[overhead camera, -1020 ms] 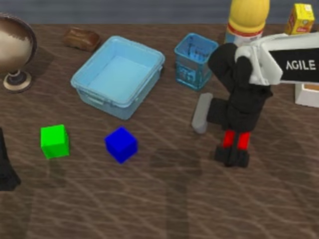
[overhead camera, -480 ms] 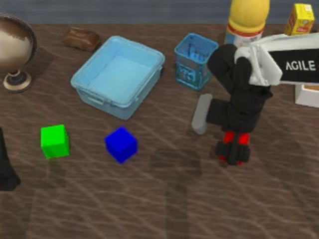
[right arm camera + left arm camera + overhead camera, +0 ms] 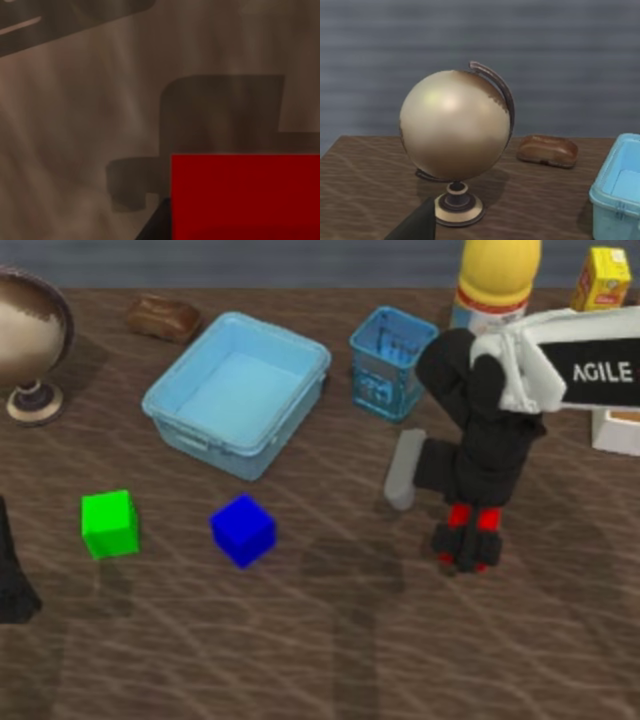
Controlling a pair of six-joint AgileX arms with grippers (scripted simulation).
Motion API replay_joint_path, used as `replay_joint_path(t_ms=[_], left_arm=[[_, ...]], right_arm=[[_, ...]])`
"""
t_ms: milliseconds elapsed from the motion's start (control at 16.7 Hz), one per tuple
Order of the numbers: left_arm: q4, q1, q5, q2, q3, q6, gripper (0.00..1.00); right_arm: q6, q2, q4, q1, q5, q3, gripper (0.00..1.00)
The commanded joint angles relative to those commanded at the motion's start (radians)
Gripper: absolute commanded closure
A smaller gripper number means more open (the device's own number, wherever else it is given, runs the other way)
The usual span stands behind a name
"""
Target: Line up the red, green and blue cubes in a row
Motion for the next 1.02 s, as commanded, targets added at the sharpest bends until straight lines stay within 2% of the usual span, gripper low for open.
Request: replay_joint_path(t_ms=[300,600,1020], left_arm=[[0.000,0.000,0.000,0.000,0.000,0.000,0.00],[0.000,0.000,0.000,0.000,0.000,0.000,0.00],[0.000,0.000,0.000,0.000,0.000,0.000,0.00]], right_arm=[[0.010,-0.048,-0.066,0.003,-0.010,0.034,1.00],[0.010,-0.115,-0.242,0.008,-0.011,0.130,1.00],[0.014,-0.115,-0.269,0.015,-0.012,0.156,1.00]])
